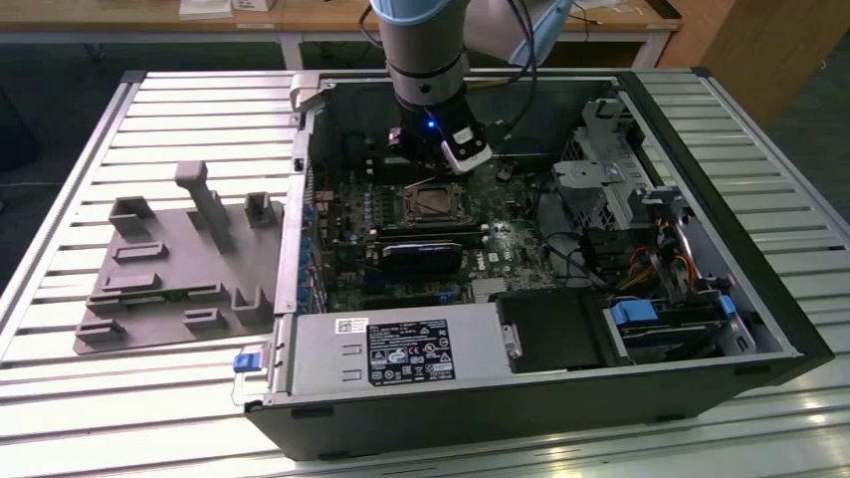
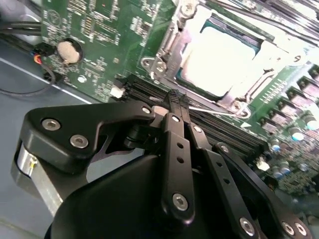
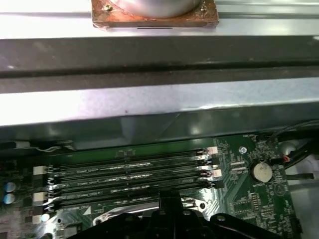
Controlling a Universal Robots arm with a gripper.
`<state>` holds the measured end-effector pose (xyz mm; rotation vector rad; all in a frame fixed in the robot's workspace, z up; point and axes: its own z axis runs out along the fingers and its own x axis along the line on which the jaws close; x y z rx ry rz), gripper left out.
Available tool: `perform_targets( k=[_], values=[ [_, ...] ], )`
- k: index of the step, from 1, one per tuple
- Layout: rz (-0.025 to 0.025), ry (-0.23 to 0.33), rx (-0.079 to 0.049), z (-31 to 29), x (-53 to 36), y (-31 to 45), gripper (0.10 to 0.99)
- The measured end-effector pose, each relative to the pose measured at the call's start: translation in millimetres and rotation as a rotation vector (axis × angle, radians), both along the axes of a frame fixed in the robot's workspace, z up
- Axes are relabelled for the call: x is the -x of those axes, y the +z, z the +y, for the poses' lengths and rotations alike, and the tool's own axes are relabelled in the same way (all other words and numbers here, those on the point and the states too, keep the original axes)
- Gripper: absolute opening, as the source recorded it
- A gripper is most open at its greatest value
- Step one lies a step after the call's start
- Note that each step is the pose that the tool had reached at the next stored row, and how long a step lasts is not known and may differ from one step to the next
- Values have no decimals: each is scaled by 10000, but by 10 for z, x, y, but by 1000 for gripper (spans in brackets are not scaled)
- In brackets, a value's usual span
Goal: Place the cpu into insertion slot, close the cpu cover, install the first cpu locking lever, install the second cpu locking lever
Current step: 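Install the first cpu locking lever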
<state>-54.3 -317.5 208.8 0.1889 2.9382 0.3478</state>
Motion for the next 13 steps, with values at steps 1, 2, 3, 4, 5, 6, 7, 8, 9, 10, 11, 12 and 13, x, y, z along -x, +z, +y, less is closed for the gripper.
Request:
perform_targets(
  k=[1, 2, 3, 4, 5, 6, 7, 8, 9, 10, 11, 12, 13],
  values=[
    [-77, 0, -1, 0, 0, -5, 102],
    [-99, 0, -1, 1, 0, -6, 102],
    [-99, 1, -1, 1, 0, -6, 102],
    [-99, 1, 0, 1, 0, -6, 102],
    [-99, 1, 0, 0, 0, -6, 102],
    [-100, 0, -1, 0, 0, -7, 102],
    [-100, -1, 0, 0, 0, -7, 102],
    [-100, -20, 0, 0, 3, -8, 102],
    [-101, -54, 0, 2, 6, -9, 102],
    [-102, -93, -1, 6, 9, -11, 102],
    [-101, -134, 0, 12, 12, -13, 102],
    [-101, -180, 1, 19, 15, -15, 102],
    [-101, -223, 1, 25, 18, -17, 102]
  ],
)
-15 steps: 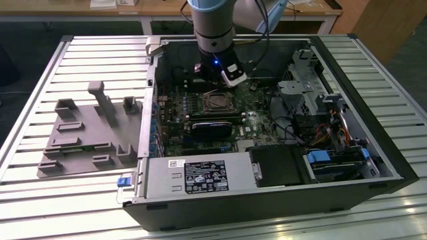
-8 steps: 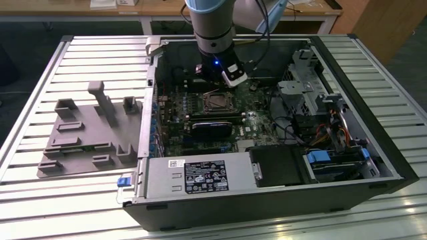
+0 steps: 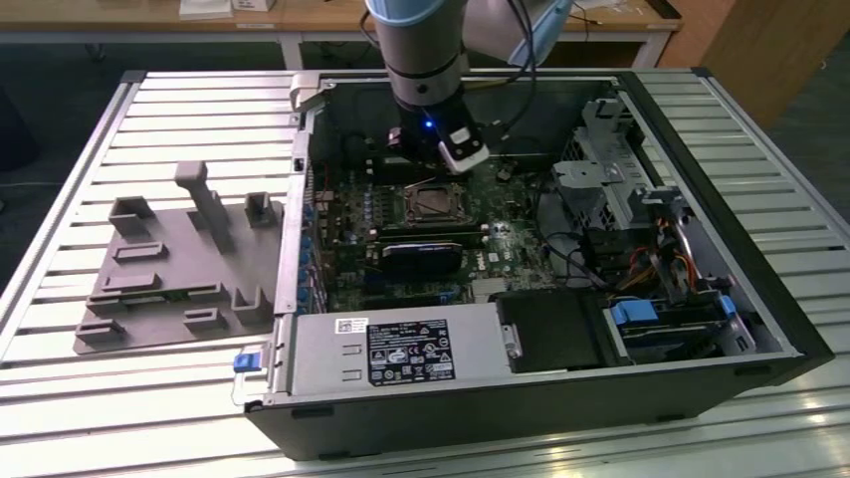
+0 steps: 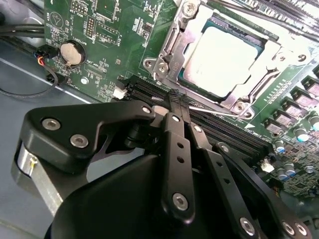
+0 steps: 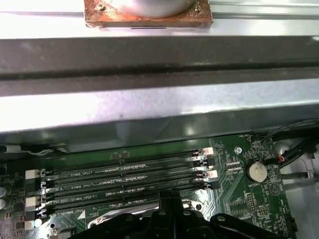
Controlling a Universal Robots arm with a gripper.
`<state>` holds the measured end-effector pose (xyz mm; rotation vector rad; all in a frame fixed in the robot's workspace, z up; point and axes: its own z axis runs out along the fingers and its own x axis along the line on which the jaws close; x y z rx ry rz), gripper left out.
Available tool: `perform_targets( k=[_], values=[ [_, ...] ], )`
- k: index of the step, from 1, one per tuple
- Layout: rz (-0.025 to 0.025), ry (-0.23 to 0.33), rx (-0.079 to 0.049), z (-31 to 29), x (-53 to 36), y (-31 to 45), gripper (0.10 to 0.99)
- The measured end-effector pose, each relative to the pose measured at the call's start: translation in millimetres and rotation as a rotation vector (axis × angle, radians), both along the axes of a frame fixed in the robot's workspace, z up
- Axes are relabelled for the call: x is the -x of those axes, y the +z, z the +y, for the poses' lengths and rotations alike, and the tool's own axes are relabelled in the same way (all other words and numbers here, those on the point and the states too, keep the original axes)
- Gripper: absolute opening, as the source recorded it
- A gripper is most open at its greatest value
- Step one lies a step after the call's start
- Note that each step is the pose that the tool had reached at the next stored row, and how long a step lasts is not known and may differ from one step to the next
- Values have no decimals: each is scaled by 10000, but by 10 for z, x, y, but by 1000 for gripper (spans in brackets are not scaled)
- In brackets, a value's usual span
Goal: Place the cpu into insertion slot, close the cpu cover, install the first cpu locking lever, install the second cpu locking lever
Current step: 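Install the first cpu locking lever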
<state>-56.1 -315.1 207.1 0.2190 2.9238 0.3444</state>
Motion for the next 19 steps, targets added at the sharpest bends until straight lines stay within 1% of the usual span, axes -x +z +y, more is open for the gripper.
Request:
perform_targets(
  k=[6, 11, 19],
  values=[
    [-5, -232, 7, 34, 17, -9, 102],
    [-29, -638, 133, 48, 25, -32, 102],
    [-39, -807, 136, 87, 55, -35, 102]
  ],
)
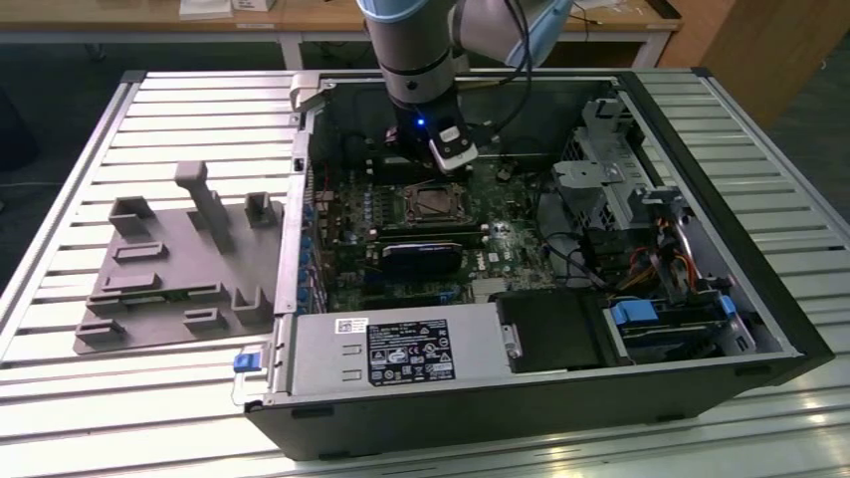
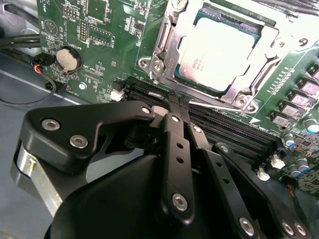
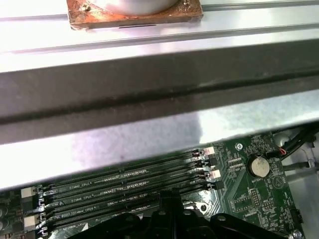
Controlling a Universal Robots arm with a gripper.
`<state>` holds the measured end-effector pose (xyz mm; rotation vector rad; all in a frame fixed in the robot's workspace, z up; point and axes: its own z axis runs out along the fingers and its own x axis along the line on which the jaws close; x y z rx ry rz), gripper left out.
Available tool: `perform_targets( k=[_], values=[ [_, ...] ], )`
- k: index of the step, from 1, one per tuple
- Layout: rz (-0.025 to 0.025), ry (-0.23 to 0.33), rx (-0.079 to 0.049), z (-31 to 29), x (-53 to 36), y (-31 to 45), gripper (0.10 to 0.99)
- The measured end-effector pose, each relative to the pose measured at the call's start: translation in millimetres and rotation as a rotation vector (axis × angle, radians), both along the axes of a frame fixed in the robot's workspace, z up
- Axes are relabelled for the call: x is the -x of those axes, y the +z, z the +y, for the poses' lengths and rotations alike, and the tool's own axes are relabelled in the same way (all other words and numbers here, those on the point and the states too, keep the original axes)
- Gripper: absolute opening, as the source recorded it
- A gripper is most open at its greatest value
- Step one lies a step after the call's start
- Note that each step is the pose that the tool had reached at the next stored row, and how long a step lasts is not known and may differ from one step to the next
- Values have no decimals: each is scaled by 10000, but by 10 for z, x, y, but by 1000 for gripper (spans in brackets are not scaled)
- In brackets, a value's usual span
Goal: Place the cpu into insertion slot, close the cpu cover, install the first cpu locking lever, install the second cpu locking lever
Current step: 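Install the first cpu locking lever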
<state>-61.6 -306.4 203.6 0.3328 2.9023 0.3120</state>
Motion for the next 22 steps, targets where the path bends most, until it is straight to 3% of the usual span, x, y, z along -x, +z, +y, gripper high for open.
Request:
perform_targets(
  k=[22],
  values=[
    [-5, -879, 47, 41, 25, -29, 102]
  ],
)
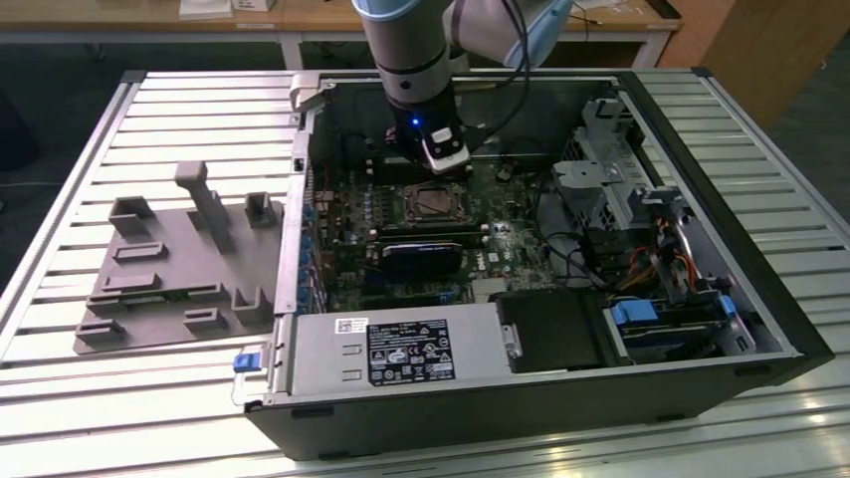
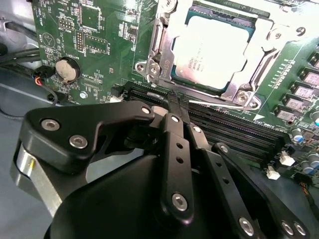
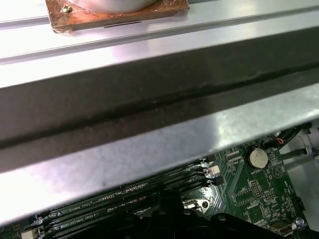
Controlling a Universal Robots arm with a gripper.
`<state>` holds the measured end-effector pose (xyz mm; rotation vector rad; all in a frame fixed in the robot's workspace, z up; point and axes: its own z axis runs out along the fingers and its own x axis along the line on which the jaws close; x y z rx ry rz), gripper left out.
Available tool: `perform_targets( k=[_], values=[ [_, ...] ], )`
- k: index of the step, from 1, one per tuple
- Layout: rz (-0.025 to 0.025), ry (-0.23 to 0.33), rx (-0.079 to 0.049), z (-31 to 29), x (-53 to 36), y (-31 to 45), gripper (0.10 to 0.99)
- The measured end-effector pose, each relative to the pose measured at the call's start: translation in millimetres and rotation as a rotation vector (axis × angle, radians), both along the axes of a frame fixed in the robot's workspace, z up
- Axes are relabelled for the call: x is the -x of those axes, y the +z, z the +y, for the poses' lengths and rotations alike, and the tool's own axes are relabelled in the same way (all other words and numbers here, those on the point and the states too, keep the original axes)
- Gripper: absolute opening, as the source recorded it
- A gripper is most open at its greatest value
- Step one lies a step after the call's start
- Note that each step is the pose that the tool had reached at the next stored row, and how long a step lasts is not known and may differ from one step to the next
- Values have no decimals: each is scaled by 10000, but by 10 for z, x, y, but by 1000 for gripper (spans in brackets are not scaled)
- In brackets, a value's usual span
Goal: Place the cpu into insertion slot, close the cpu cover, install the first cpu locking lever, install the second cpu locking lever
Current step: 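Install the first cpu locking lever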
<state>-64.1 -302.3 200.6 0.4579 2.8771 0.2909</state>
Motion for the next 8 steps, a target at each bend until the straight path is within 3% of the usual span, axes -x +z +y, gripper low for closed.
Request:
perform_targets(
  k=[8],
  values=[
    [0, -110, 1, 32, 5, -1, 102]
  ],
)
